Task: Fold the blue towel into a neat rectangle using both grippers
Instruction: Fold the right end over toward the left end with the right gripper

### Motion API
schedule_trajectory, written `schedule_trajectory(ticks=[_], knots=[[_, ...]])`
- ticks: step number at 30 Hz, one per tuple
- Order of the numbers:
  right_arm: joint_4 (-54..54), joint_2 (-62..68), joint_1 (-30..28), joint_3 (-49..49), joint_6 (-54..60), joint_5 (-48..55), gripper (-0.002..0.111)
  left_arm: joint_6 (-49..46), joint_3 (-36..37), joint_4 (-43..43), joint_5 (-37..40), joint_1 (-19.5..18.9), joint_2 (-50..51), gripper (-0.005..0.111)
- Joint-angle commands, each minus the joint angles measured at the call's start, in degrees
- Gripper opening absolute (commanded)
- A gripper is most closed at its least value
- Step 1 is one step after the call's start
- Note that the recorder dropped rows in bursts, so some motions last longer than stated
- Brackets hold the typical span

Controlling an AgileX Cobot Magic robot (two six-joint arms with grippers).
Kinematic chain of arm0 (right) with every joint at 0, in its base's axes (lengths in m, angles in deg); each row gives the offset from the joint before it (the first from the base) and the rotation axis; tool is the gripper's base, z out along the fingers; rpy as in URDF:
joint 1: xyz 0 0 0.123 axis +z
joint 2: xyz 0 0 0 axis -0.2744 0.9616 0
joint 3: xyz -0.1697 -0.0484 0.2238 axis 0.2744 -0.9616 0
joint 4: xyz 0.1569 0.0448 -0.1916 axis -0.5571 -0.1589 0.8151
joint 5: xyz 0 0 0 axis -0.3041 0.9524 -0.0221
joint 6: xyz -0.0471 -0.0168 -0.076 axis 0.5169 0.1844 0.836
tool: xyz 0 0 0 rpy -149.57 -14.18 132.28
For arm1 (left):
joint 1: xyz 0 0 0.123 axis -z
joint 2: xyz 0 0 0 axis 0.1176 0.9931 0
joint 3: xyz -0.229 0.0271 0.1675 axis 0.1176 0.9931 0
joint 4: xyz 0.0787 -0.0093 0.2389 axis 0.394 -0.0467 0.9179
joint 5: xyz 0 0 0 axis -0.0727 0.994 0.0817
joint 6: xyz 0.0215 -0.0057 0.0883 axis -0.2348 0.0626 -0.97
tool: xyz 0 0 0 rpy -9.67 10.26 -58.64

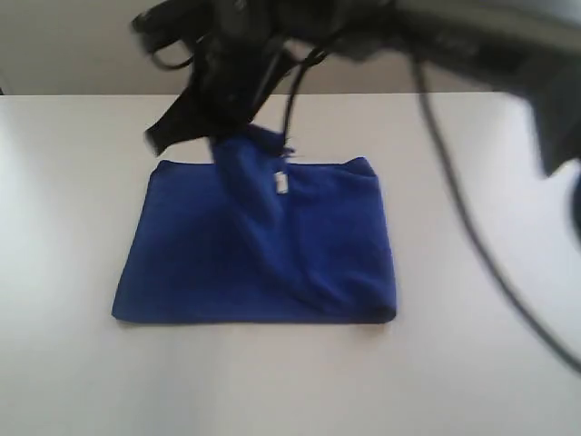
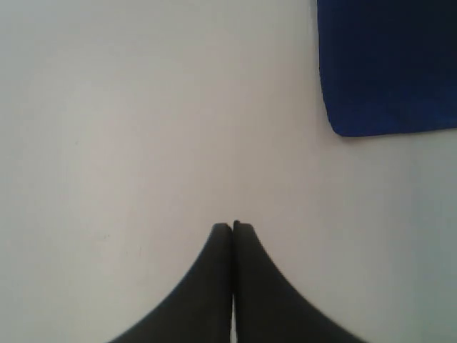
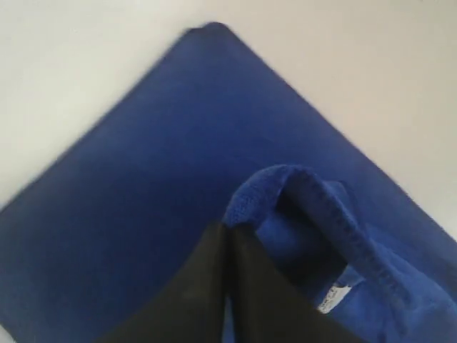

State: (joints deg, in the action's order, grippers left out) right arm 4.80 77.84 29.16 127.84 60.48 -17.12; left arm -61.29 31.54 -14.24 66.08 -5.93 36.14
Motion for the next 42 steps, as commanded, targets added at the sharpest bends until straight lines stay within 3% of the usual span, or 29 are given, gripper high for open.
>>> schedule_trajectory(ticks=[1,8,33,42], knots=[[-0.8,12.5,4.0,7.2,0.7,-3.0,0.0,0.0,0.3,-0.3,0.6,-0.1,-0.5,0.0],[-2.9,20.7,4.2,12.4,1.1,-4.3,0.0,0.0,0.3,-0.3,0.6,-0.1,-0.5,0.0],[-8.5,17.4,4.3,14.6,3.3,-6.9,0.0,0.0,0.3,-0.3,0.6,-0.1,-0.5,0.0],[-11.5,23.8,4.5,14.5,4.0,-8.9,0.0,0.0,0.3,-0.3,0.6,-0.1,-0.5,0.0]])
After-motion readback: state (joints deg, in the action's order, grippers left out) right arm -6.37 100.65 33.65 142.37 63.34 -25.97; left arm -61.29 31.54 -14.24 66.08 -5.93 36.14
